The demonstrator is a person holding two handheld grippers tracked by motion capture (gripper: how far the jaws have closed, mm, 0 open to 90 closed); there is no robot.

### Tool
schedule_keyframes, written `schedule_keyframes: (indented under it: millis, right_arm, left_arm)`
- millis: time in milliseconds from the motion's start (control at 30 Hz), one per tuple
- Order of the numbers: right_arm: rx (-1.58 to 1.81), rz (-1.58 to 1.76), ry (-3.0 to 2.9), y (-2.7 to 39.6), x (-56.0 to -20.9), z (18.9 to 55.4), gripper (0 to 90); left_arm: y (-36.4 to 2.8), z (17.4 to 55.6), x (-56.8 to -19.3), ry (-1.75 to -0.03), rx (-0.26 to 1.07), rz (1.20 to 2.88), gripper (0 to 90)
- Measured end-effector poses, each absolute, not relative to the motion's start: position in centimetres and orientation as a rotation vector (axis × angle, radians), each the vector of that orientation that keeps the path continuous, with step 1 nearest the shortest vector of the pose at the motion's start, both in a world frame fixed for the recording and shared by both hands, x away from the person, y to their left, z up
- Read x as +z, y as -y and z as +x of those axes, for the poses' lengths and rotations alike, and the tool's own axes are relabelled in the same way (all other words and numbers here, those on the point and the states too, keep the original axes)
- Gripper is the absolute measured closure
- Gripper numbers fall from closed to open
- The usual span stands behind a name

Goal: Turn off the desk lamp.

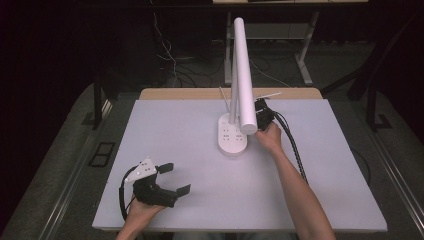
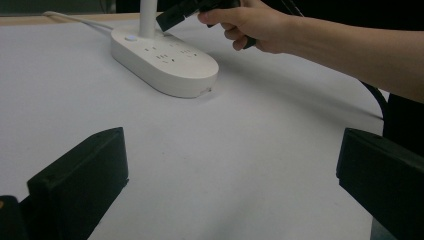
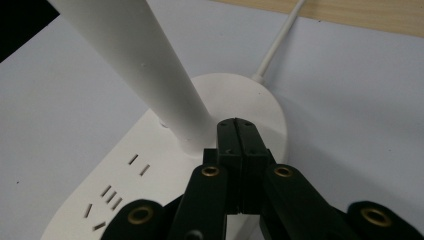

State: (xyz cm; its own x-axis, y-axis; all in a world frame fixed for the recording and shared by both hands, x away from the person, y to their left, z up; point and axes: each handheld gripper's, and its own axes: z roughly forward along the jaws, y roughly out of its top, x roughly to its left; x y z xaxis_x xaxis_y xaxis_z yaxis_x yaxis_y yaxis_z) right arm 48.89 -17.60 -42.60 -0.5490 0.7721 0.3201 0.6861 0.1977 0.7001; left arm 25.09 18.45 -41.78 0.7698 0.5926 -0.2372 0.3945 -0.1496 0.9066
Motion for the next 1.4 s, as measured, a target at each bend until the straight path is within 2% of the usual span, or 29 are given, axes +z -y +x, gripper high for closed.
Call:
schedule_keyframes:
  millis: [533,567,700,833,867,933,1067,1167,1233,1300,1333,1400]
  right_arm:
    - [1.303,1.347,-2.377,19.2,-39.4,47.2,89.6]
    - [1.302,1.342,-2.379,19.4,-39.3,47.1,84.4]
    - [1.290,1.347,-2.388,20.0,-38.8,46.4,80.4]
    - [1.295,1.339,-2.384,20.8,-38.4,45.5,68.1]
    - [1.300,1.319,-2.379,21.1,-38.3,44.9,62.5]
    - [1.303,1.322,-2.374,21.2,-38.2,44.6,60.2]
    - [1.293,1.329,-2.376,22.0,-38.0,43.6,47.3]
    - [1.307,1.330,-2.357,22.6,-37.8,42.7,32.3]
    - [1.330,1.315,-2.377,22.9,-37.9,42.1,12.8]
    - [1.313,1.312,-2.381,23.2,-37.9,41.3,9.4]
    - [1.307,1.307,-2.384,23.3,-37.9,40.9,2.8]
    - [1.314,1.301,-2.395,23.7,-38.0,40.0,0.5]
  left_arm:
    - [-18.4,25.0,-41.8,-0.770,0.206,1.770,0.0]
    - [-18.4,25.0,-41.8,-0.770,0.206,1.770,0.0]
    - [-18.4,25.0,-41.7,-0.770,0.207,1.767,0.0]
    - [-18.4,25.0,-41.7,-0.769,0.207,1.769,0.0]
    - [-18.4,25.0,-41.7,-0.768,0.206,1.769,0.0]
    - [-18.3,25.0,-41.7,-0.767,0.205,1.768,0.0]
    - [-18.3,25.0,-41.7,-0.764,0.205,1.771,0.0]
    - [-18.2,25.0,-41.7,-0.764,0.205,1.769,0.0]
    - [-18.2,25.0,-41.7,-0.765,0.203,1.770,0.0]
    - [-18.2,25.0,-41.8,-0.763,0.202,1.773,0.0]
    - [-18.2,25.0,-41.8,-0.760,0.202,1.775,0.0]
    - [-18.1,25.0,-41.8,-0.759,0.200,1.776,0.0]
